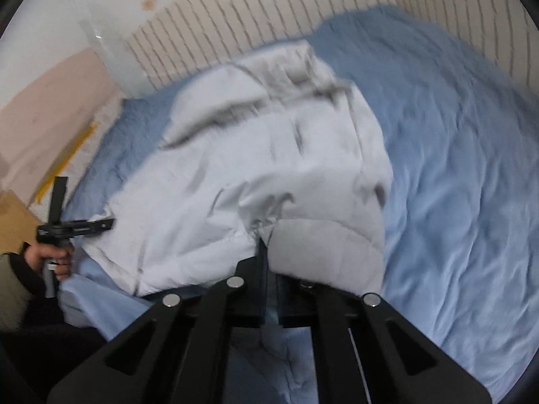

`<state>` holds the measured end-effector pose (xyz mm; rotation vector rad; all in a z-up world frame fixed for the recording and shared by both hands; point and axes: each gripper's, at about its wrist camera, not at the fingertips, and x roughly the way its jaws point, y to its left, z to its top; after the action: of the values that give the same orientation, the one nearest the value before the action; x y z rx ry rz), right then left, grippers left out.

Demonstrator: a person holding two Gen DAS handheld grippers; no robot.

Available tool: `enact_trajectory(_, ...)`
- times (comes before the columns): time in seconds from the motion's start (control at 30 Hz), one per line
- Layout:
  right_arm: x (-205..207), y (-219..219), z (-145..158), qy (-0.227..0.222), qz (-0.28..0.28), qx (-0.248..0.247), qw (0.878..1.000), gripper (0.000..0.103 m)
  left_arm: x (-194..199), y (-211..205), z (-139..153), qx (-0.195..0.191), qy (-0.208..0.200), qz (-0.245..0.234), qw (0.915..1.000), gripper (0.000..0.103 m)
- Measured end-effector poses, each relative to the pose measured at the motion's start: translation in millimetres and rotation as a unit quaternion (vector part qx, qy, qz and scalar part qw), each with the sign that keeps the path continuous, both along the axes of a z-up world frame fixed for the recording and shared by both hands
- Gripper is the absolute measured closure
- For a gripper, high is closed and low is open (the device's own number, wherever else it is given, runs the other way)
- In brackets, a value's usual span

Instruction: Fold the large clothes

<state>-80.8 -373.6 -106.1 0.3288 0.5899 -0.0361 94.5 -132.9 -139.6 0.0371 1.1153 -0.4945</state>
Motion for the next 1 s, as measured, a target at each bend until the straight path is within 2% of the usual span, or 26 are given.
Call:
enact_trajectory(0.07, -3, 2, 30, -0.021, 0.006, -0.020, 1.000, 0.101, 3, 14, 21, -0.038, -0.018, 0.018, 0.9989, 0.083)
enact_trajectory(0.13, -5, 8, 69, -0.051, 0.012, -0.044, 0.998, 0.101, 2, 22, 47, -0.057, -0.047, 0.034, 0.9967, 0.086)
enact_trajectory(0.27, -20, 27, 142, -0.120, 0.021, -0.085, 0.989, 0.101, -12, 47, 119, -0.110, -0.117, 0.061, 0.9850, 0.090)
enact_trajectory(0.37, -43, 43, 173, -0.167, 0.027, -0.092, 0.981, 0.101, -29, 74, 161, -0.154, -0.142, 0.072, 0.9751, 0.090)
enact_trajectory(0.53, -80, 55, 177, -0.198, 0.043, -0.074, 0.976, 0.102, -74, 113, 210, -0.169, -0.194, 0.067, 0.9641, 0.090)
enact_trajectory(0.63, -89, 55, 167, -0.200, 0.049, -0.046, 0.978, 0.102, -89, 128, 221, -0.172, -0.199, 0.063, 0.9628, 0.090)
enact_trajectory(0.73, -86, 56, 157, -0.200, 0.048, -0.013, 0.979, 0.102, -97, 133, 223, -0.173, -0.188, 0.052, 0.9654, 0.091)
enact_trajectory(0.83, -70, 44, 153, -0.193, 0.039, 0.005, 0.980, 0.102, -82, 123, 222, -0.172, -0.174, 0.043, 0.9686, 0.091)
enact_trajectory(0.87, -61, 41, 153, -0.189, 0.032, 0.007, 0.981, 0.102, -71, 116, 222, -0.163, -0.177, 0.046, 0.9695, 0.091)
enact_trajectory(1.0, -10, 13, 156, -0.182, 0.002, 0.045, 0.982, 0.102, -16, 82, 224, -0.173, -0.170, 0.061, 0.9682, 0.090)
